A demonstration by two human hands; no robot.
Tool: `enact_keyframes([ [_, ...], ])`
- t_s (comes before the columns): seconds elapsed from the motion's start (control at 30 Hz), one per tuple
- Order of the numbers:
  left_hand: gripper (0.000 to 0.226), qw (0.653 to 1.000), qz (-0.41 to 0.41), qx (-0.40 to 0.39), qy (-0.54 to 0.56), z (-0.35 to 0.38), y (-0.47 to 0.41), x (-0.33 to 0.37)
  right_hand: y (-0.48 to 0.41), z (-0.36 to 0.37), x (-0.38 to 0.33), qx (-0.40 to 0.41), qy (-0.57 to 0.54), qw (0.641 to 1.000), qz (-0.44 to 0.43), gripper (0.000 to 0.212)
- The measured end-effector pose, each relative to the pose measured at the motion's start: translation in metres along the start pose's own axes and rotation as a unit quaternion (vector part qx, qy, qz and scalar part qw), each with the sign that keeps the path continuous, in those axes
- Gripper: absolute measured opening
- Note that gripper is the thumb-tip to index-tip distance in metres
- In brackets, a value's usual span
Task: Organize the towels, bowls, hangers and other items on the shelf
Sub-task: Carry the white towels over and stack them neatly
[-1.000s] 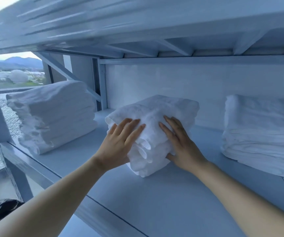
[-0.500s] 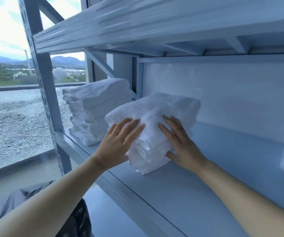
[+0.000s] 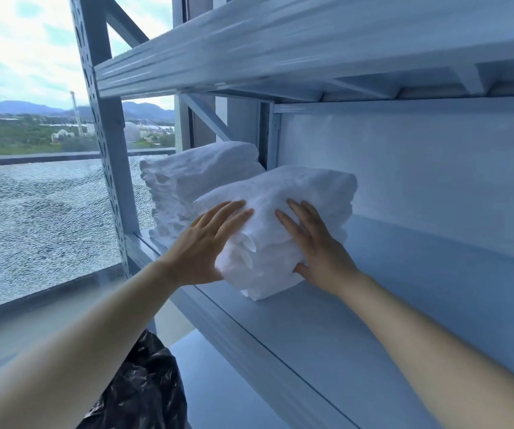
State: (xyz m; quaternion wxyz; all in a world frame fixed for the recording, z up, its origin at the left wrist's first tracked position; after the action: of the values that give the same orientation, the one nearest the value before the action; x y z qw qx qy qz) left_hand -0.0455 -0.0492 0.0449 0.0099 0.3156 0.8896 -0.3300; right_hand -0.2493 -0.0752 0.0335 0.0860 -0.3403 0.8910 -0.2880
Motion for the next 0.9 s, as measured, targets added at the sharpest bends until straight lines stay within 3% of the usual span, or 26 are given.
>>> enact_keyframes([
  [0.13,0.118,0.999,-0.011,-0.046,-0.014,-0.013,-0.002,-0.019,0.003,-0.014,0.000,-0.017,0.006,1.000,-0.015,0.111],
  [0.27,0.106,0.995,-0.054,-0.088,0.015,-0.024,-0.004,-0.035,0.004,-0.039,0.007,0.036,0.012,0.999,-0.014,0.083],
  [0.37,0.082,0.992,-0.079,-0.060,0.075,-0.033,-0.013,-0.029,-0.007,-0.049,0.012,0.077,0.021,0.997,0.022,0.073],
  [0.47,0.060,0.987,-0.065,-0.011,0.149,-0.036,-0.026,-0.008,-0.014,-0.038,0.016,0.045,0.020,0.998,0.038,0.079],
  [0.53,0.064,0.985,-0.056,-0.007,0.160,-0.032,-0.035,0.008,-0.014,-0.029,0.020,0.036,-0.018,0.998,0.055,0.081],
  [0.67,0.083,0.995,-0.055,-0.012,0.079,-0.016,-0.048,0.024,-0.018,-0.021,0.024,0.051,-0.053,0.996,0.050,0.084],
  [0.9,0.085,0.995,-0.079,-0.024,0.061,-0.006,-0.052,0.004,-0.039,-0.007,0.024,0.026,-0.060,0.997,0.036,0.083],
])
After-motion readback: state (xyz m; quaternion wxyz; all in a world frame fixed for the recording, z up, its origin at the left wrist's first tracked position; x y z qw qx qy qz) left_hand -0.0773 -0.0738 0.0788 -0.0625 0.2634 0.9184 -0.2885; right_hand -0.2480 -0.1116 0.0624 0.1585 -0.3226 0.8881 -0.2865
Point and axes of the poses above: each hand's wrist, its own y-axis away from the middle knuckle, its own z-axis out of the palm, x = y × z, the point moved 5 cm from there along -y, towards the middle knuckle, and after that the axes turned 3 degrees about z, right-handed, at the moved point
